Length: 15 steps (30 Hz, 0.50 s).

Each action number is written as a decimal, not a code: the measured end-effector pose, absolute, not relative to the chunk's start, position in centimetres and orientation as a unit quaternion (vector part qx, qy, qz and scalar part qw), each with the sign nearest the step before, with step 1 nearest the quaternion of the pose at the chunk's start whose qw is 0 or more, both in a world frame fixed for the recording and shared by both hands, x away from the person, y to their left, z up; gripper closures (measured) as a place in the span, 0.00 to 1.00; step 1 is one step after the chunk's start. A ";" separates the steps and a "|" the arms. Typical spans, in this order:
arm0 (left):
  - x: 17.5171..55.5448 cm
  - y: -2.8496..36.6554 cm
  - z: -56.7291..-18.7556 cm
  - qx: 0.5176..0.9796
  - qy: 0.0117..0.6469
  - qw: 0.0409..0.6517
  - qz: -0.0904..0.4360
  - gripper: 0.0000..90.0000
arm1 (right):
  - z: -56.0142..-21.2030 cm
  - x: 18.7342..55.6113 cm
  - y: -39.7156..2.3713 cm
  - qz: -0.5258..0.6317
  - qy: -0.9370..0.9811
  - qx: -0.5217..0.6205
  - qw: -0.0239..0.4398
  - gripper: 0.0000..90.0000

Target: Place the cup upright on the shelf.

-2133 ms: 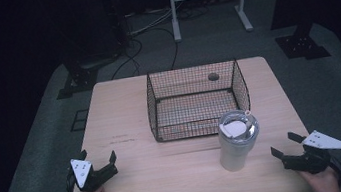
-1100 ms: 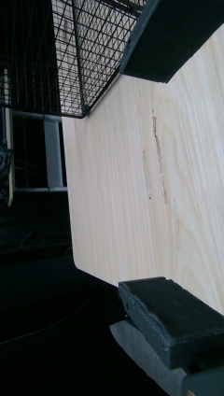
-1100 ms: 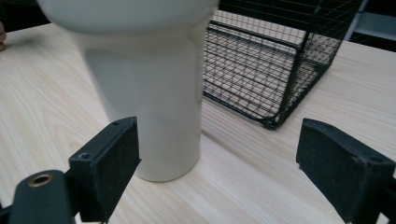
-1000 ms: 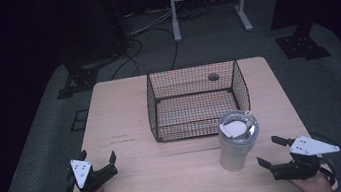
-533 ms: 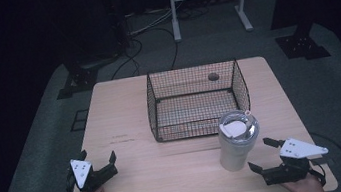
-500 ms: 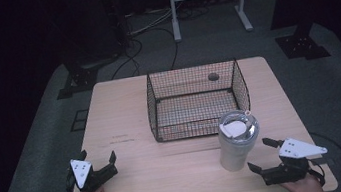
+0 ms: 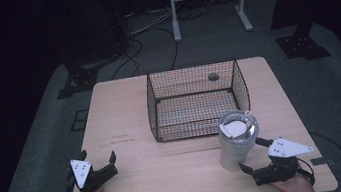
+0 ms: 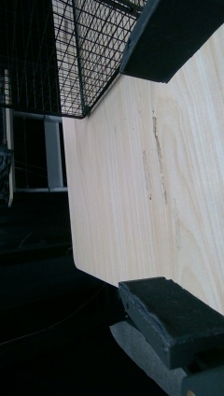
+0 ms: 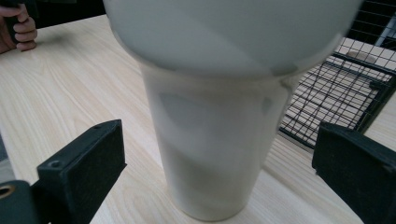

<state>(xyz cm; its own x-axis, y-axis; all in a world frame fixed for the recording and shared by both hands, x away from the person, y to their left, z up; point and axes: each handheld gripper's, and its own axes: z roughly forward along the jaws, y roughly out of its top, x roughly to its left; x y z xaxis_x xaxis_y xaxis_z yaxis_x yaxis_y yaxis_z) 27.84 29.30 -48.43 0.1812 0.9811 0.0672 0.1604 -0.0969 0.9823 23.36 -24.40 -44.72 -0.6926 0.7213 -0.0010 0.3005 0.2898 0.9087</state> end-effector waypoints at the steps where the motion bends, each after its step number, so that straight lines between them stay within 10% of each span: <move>1: 27.8 29.3 -48.4 0.603 0.473 0.477 0.430 0.00 | -44.8 23.4 -24.3 0.496 0.774 0.330 0.212 0.02; 15: 27.8 29.3 -48.4 0.603 0.473 0.477 0.430 0.00 | -45.3 24.8 -23.0 0.505 0.763 0.332 0.229 0.02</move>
<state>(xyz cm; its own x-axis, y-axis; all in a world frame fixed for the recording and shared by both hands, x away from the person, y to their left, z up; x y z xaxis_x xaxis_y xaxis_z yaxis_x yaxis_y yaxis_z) 27.84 29.28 -48.44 0.1828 0.9808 0.0683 0.1592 -0.0981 0.9824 24.84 -22.97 -45.30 -0.6747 0.7380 -0.0146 0.2756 0.2703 0.9225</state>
